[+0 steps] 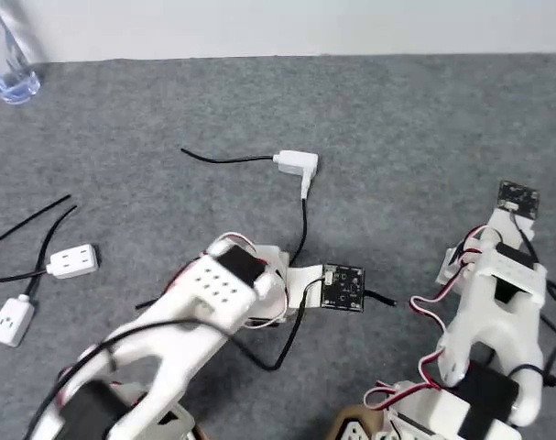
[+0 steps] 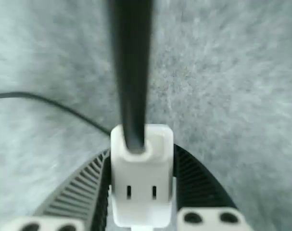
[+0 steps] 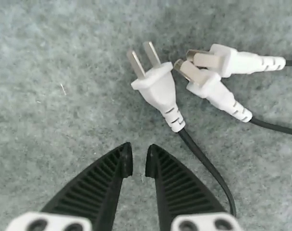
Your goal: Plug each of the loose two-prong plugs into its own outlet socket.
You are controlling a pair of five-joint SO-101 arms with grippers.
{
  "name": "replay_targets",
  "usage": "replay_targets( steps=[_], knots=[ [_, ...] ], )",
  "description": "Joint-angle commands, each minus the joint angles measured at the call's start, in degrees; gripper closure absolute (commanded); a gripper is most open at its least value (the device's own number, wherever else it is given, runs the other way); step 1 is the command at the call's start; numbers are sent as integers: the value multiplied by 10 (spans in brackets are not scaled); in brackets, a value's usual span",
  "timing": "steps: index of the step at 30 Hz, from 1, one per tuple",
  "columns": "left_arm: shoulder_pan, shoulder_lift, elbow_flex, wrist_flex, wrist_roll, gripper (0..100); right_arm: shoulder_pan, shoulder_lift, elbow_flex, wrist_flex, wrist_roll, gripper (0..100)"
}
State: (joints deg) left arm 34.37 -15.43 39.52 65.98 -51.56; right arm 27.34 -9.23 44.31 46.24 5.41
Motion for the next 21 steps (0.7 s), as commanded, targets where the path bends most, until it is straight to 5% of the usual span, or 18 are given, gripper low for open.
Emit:
replay_targets(
  steps=[1,4,8,12,16,21],
  knots=[
    [-4,-161,-82,109,18,988,2,-3,-26,-10,-3,946],
    [-28,-222,-95,93,18,988,1,-3,-25,-8,-3,946],
    [-111,-213,-89,-32,19,988,-14,-7,-8,-21,-1,946],
    [-200,-167,-36,-214,24,988,-15,-8,-2,-35,-1,946],
    [-275,-121,36,-458,117,988,-18,-7,-2,-35,-1,946],
    [-275,4,70,-666,127,988,-35,-3,-1,-40,0,946]
  ],
)
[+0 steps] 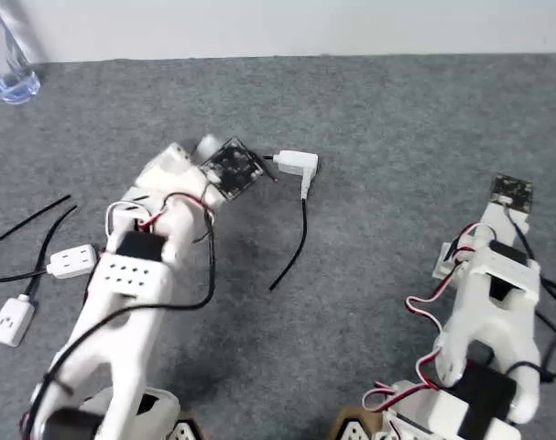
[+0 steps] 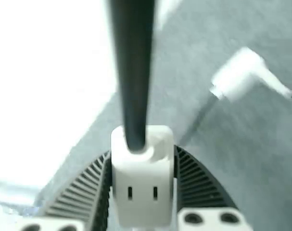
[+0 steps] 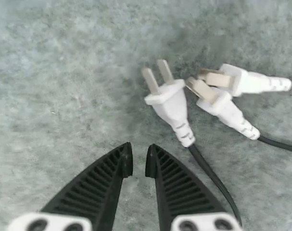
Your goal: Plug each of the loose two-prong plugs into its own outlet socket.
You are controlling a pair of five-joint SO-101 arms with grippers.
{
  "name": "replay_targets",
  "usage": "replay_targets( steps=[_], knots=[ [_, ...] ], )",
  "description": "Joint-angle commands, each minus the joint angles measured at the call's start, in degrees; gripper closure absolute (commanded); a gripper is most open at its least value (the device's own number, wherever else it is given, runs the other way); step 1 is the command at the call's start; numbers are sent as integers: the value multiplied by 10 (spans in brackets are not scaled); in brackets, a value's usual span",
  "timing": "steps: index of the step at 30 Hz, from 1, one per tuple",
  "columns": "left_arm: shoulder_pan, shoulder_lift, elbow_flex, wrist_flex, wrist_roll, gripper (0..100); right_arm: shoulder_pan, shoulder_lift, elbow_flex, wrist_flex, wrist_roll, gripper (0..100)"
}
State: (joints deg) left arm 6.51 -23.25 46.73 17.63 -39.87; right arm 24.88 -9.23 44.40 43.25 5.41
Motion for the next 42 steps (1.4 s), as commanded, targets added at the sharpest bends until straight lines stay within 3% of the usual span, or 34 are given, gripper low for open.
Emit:
replay_targets(
  steps=[1,3,6,11,14,17,19,29,34,40,42],
  knots=[
    [10,116,-8,-206,10,988,-10,-3,-2,-10,0,946],
    [17,185,-44,-218,12,988,-10,-3,-1,-10,0,946],
    [25,273,-136,-169,43,987,-11,-3,4,-12,5,946],
    [25,316,-272,33,67,979,-13,-3,4,-12,26,946],
    [31,312,-304,118,69,886,-14,-3,4,-12,28,946],
    [34,310,-310,153,79,769,-14,-3,4,-12,30,946],
    [34,310,-314,171,98,751,-22,-3,4,-12,32,946],
    [33,254,-321,198,83,752,-38,-4,14,-13,63,946],
    [73,217,-276,293,28,754,-38,-5,14,-13,62,946],
    [95,214,-208,303,17,754,-37,-4,14,-13,61,946],
    [83,194,-204,340,21,766,-37,-4,17,-24,60,946]
  ],
)
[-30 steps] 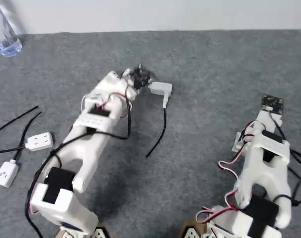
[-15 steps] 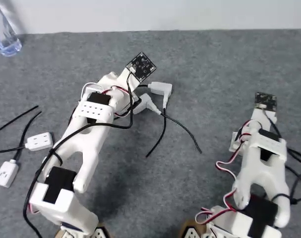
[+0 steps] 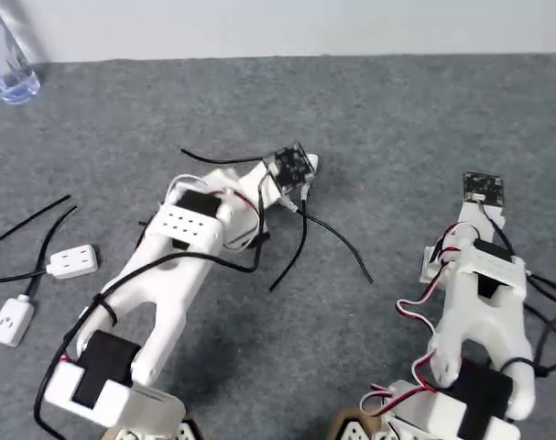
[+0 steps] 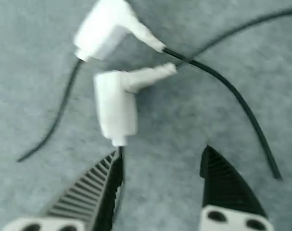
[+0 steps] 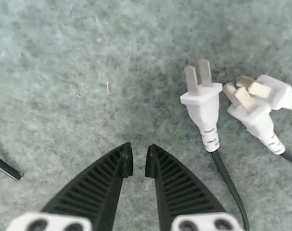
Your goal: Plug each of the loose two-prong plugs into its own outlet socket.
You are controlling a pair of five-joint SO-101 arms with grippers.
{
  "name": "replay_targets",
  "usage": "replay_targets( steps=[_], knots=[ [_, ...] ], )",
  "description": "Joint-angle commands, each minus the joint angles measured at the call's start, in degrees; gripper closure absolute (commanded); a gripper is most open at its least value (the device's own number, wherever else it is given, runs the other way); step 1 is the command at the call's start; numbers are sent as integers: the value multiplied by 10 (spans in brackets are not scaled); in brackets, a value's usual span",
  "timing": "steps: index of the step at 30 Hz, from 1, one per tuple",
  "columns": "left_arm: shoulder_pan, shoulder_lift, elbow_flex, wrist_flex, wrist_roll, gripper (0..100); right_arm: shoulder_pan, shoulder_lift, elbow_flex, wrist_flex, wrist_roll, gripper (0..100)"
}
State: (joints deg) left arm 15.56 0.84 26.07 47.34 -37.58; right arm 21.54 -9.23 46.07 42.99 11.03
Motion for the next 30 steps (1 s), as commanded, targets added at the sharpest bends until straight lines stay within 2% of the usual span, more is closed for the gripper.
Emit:
replay_targets(
  steps=[1,6,11,16,20,26,30],
  knots=[
    [-18,-69,-2,79,-1,784,-4,-4,1,-24,4,946],
    [-84,-285,-29,290,-11,817,-7,-3,1,-24,4,946],
    [-184,-500,39,372,-195,751,-7,-3,5,-26,6,946],
    [-257,-611,132,412,-281,750,-16,-3,6,-27,7,946],
    [-327,-673,203,364,-337,761,-19,-3,7,-26,8,946],
    [-455,-745,375,124,-473,763,-20,-3,7,-27,8,946],
    [-478,-745,446,53,-523,762,-20,-3,7,-29,8,946]
  ],
)
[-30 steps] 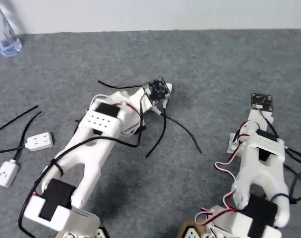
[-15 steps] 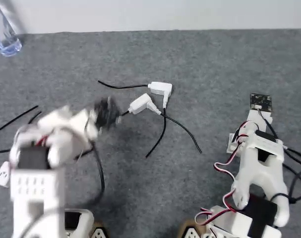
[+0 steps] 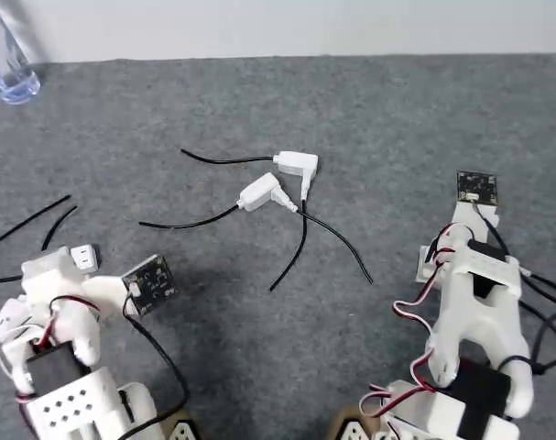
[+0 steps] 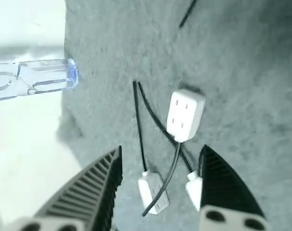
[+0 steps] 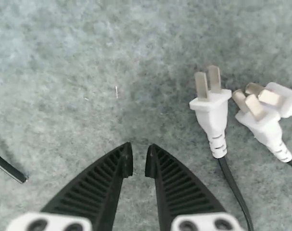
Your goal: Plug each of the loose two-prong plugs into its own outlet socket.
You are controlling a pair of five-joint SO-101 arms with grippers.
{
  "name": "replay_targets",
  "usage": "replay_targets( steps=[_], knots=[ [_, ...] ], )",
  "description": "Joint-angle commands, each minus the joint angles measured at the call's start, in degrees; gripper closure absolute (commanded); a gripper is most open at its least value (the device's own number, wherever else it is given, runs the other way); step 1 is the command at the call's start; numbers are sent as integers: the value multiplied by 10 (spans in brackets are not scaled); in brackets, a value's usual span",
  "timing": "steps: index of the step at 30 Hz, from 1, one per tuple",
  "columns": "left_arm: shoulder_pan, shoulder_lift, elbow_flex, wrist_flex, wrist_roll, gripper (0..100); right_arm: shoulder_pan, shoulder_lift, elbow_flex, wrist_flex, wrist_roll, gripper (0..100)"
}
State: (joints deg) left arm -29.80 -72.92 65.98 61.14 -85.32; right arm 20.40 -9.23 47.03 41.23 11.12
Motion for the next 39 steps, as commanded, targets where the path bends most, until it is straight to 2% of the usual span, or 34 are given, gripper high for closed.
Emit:
replay_targets(
  steps=[1,6,9,11,14,17,22,29,33,39],
  knots=[
    [-25,-8,53,-98,-48,762,-8,-3,-3,-11,7,946],
    [-25,57,47,-172,-51,762,-9,-3,-3,-11,7,946],
    [-36,147,-40,-177,-51,762,-18,-2,-3,-12,8,946],
    [-40,217,-134,-128,-51,762,-23,-2,-3,-12,18,947],
    [-38,340,-282,-2,-54,763,-25,-2,4,-13,40,947],
    [-38,478,-410,101,-94,764,-25,-2,4,-13,40,947],
    [-40,682,-567,177,-116,764,-25,-2,4,-13,41,947],
    [-37,835,-623,164,-163,764,-25,-2,6,-20,42,947],
    [-38,880,-623,112,-172,764,-35,-2,6,-22,43,947],
    [-38,927,-624,88,-174,764,-36,-2,6,-22,43,947]
  ],
)
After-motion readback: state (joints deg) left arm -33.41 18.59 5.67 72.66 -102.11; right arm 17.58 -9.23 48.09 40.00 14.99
